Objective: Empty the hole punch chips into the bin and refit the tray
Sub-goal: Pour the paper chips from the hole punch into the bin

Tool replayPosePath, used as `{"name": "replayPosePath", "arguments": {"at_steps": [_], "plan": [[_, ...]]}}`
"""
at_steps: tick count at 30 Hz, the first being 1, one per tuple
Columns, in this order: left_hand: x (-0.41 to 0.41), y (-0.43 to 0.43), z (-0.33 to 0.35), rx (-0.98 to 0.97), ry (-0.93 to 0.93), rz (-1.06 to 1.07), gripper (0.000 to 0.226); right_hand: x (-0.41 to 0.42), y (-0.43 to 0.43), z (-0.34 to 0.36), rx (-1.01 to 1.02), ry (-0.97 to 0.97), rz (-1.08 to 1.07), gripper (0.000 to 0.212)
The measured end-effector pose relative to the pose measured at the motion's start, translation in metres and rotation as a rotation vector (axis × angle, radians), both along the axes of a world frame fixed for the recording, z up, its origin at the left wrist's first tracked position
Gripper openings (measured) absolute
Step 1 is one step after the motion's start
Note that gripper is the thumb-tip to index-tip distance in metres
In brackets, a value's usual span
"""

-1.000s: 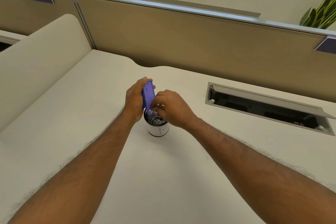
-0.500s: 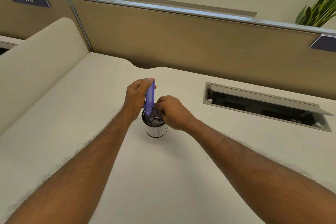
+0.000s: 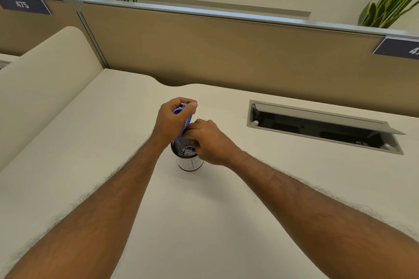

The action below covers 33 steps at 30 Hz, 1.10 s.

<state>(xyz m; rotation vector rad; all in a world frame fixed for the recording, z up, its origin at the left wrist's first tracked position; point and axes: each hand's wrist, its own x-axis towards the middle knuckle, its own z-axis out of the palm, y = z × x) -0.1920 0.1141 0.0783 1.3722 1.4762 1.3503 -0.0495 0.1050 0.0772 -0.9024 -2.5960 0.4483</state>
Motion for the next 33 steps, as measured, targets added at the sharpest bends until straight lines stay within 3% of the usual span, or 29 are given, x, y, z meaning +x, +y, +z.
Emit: {"name": "replayPosePath", "arguments": {"at_steps": [7,20,26,29,33], "plan": [[-0.004,0.000,-0.002,0.013,-0.100,-0.023,0.018,0.006,0.003,-0.004,0.000,-0.016,-0.112,0.040],[-0.005,0.001,-0.004,0.051,-0.182,-0.065,0.027,0.006,-0.001,-0.004,-0.015,-0.030,-0.090,0.042],[-0.003,0.002,-0.006,0.066,-0.001,-0.096,0.016,0.010,0.001,-0.003,-0.026,0.096,-0.221,0.025],[0.001,0.000,-0.007,0.124,0.165,-0.125,0.020,0.005,-0.003,-0.004,-0.064,0.037,-0.155,0.033],[0.006,-0.002,-0.012,0.161,0.345,-0.223,0.019,0.008,-0.001,-0.011,-0.095,0.021,-0.203,0.024]]}}
